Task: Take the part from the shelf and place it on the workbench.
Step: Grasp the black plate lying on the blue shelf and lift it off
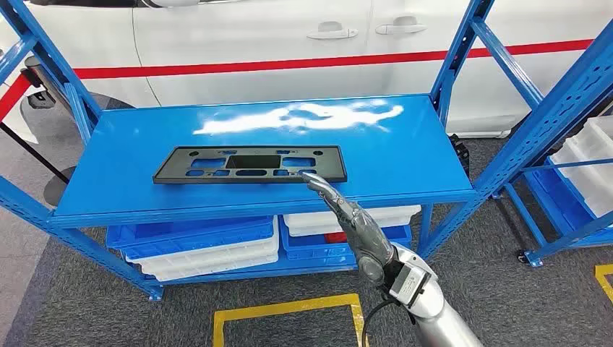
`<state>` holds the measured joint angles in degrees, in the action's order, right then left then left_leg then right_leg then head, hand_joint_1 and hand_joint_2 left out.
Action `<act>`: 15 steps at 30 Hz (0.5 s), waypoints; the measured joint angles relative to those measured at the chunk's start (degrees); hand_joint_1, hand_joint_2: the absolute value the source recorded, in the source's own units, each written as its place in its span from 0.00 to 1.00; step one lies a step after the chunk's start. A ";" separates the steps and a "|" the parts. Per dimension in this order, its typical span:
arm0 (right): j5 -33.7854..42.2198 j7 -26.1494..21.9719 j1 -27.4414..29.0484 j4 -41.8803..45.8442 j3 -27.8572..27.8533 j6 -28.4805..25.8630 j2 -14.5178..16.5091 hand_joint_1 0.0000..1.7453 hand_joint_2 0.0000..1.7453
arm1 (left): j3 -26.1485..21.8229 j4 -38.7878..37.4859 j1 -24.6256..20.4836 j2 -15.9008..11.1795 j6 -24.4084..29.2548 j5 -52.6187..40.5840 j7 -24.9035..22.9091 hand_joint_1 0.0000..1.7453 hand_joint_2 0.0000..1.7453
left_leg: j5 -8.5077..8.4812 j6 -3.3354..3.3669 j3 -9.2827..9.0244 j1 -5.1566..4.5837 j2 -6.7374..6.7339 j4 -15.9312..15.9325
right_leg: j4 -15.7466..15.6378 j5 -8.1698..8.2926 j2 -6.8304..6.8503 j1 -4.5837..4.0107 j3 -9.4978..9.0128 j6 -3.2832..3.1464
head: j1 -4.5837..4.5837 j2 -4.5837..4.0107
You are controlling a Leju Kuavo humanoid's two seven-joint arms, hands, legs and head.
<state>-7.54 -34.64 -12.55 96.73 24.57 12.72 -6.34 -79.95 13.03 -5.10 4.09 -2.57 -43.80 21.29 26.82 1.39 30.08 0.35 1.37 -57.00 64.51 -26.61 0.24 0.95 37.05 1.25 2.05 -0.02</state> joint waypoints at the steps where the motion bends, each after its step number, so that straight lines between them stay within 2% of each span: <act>1: -0.09 0.12 0.00 -0.02 0.00 -0.04 -0.01 0.00 0.00 | 0.00 0.00 0.01 0.03 -0.04 -0.02 0.01 0.00 0.00 | 0.23 -0.17 -0.12 0.02 0.00 0.01 | -1.84 0.98 -0.02 -0.03 -0.68 -0.10 | 0.00 0.00; 2: -0.20 0.34 -0.02 -0.07 0.01 -0.10 -0.01 0.00 0.00 | 0.00 0.00 -0.03 0.04 -0.08 -0.04 0.04 0.00 0.00 | 0.41 -0.35 -0.29 -0.02 0.04 -0.03 | -2.87 0.78 -0.02 -0.17 -0.95 -0.23 | -0.01 0.00; 3: -0.43 0.73 -0.03 -0.11 0.01 -0.22 0.00 0.00 0.00 | 0.01 0.00 -0.08 0.08 -0.17 -0.06 0.09 0.00 0.00 | 0.78 -0.71 -0.50 -0.05 0.06 -0.02 | -4.96 1.47 -0.03 -0.32 -1.66 -0.54 | -0.01 0.00; 4: -0.67 1.23 -0.04 -0.15 0.02 -0.37 0.04 0.00 0.00 | 0.02 0.00 -0.12 0.09 -0.26 -0.10 0.13 0.00 0.00 | 1.05 -1.12 -0.72 -0.10 0.06 -0.11 | -5.82 1.47 -0.06 -0.44 -1.94 -0.93 | -0.01 0.00; 5: -0.94 1.84 -0.07 -0.17 0.03 -0.58 0.06 0.00 0.00 | 0.04 0.00 -0.18 0.09 -0.37 -0.13 0.16 0.00 0.00 | 1.20 -1.51 -0.96 -0.15 0.04 -0.25 | -5.93 1.10 -0.10 -0.57 -2.00 -1.38 | -0.01 0.00; 7: -1.44 2.77 -0.11 -0.15 0.04 -1.01 0.11 0.00 0.00 | 0.09 0.00 -0.24 0.06 -0.53 -0.20 0.17 0.00 0.00 | 1.50 -2.17 -0.90 -0.04 -0.18 -1.33 | -6.11 1.48 -0.17 -0.44 -2.63 -2.21 | 0.00 0.00; 9: -1.77 3.37 -0.17 -0.18 0.04 -1.44 0.14 0.00 0.00 | 0.10 -0.01 -0.30 0.11 -0.64 -0.32 0.19 0.00 0.00 | 2.68 -2.64 1.38 0.13 -0.57 -5.62 | -6.32 1.09 -0.09 -0.36 -3.43 -2.87 | 0.01 0.00; 12: -1.93 3.55 -0.12 -0.54 0.08 -1.84 0.15 0.00 0.00 | 0.11 -0.02 -0.20 0.18 -0.67 -0.42 0.21 0.00 0.00 | 6.68 -3.14 8.10 0.26 -0.91 -16.02 | -6.36 0.11 -0.02 -0.53 -4.35 -3.29 | 0.02 0.00; 13: -1.94 3.48 -0.15 -0.73 0.13 -1.86 0.15 0.00 0.00 | 0.11 -0.02 -0.13 0.17 -0.67 -0.42 0.22 0.00 0.00 | 6.91 -3.14 9.56 0.27 -0.94 -17.37 | -6.36 -0.27 -0.04 -0.59 -4.76 -3.31 | 0.02 0.00; 14: -1.92 3.43 -0.28 -0.95 0.21 -1.85 0.15 0.00 0.00 | 0.11 -0.02 -0.07 0.16 -0.67 -0.42 0.22 0.00 0.00 | 5.92 -3.00 10.05 0.26 -0.94 -16.67 | -6.35 -0.66 -0.06 -0.65 -5.26 -3.29 | 0.01 0.00; 15: -1.84 3.41 -0.49 -1.17 0.32 -1.81 0.15 0.00 0.00 | 0.11 -0.02 -0.06 0.15 -0.66 -0.42 0.22 0.00 0.00 | 3.77 -2.73 9.48 0.24 -0.95 -13.90 | -6.36 -1.09 -0.08 -0.71 -5.87 -3.23 | 0.02 0.00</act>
<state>-9.38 -31.23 -13.04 95.55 24.89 10.91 -6.19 -79.84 13.00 -5.16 4.24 -3.22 -44.22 21.51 30.59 -1.34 39.56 0.59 0.42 -70.91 58.15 -27.70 0.16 0.24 31.18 -1.98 2.07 -0.02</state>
